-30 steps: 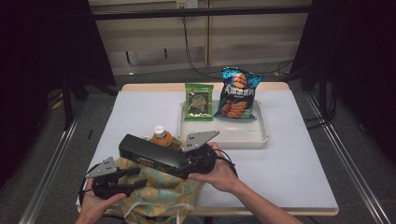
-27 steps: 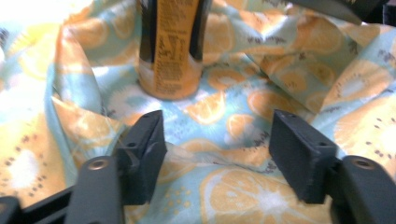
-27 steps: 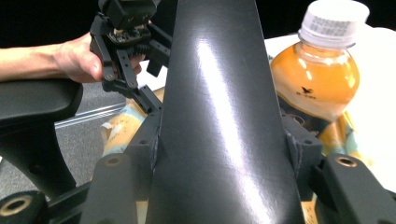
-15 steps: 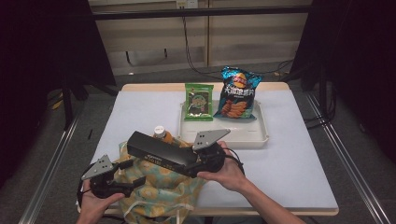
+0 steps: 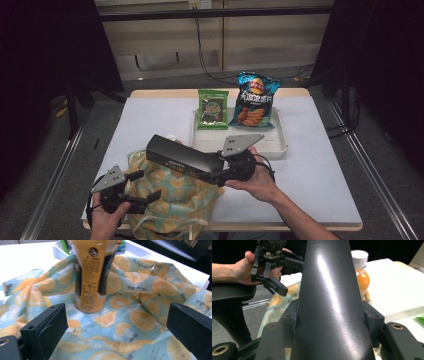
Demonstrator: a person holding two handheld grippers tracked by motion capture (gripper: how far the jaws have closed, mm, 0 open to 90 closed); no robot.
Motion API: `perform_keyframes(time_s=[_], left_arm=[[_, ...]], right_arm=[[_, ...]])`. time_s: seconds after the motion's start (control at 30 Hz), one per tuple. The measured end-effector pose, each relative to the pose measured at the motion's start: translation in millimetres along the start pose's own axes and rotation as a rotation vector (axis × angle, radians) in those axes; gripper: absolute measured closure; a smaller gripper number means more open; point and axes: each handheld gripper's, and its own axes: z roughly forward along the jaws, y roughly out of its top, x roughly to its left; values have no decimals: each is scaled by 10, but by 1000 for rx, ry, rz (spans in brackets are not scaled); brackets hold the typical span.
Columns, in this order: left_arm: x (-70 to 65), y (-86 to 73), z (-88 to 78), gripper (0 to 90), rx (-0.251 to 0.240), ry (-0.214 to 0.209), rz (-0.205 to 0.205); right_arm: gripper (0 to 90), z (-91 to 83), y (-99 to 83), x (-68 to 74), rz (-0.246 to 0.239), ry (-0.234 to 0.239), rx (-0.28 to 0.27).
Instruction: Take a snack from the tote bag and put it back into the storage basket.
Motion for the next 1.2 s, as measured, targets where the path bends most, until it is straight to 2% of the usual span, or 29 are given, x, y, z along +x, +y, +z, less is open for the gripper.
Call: perform_keyframes(time_s=[0.2, 0.23, 0.33, 0.47, 0.57, 0.8, 0.93, 1.0, 1.03, 1.07, 1.13, 1.2], left_arm=[[-18, -42, 25, 32, -11, -22, 65], [-10, -52, 5, 32, -8, -4, 69], [27, -74, -38, 32, -25, 1, 50], [43, -79, -109, 32, -46, 16, 52], [45, -79, -130, 32, -45, 21, 51], [47, -74, -136, 32, -50, 18, 56], [51, -79, -135, 32, -49, 14, 56], [55, -79, -146, 32, -40, 35, 63], [61, -83, -141, 32, -51, 16, 53], [63, -82, -144, 32, -51, 19, 54], [65, -81, -146, 32, -54, 21, 55], [76, -83, -147, 32, -39, 31, 58]], right_arm=[[432, -194, 76, -86, 0, -27, -36], [432, -221, 85, -107, 0, -34, -38], [433, -289, 95, -193, 7, -52, -45], [433, -376, 107, -322, 30, -78, -68], [432, -415, 104, -420, 33, -92, -62], [433, -403, -12, -672, 44, -135, -8], [433, -380, -104, -797, 54, -153, 39], [433, -362, -138, -854, 61, -157, 60], [432, -353, -151, -882, 69, -158, 77], [432, -342, -165, -911, 83, -151, 93], [432, -320, -200, -961, 86, -165, 117], [432, -305, -235, -1013, 91, -173, 138]])
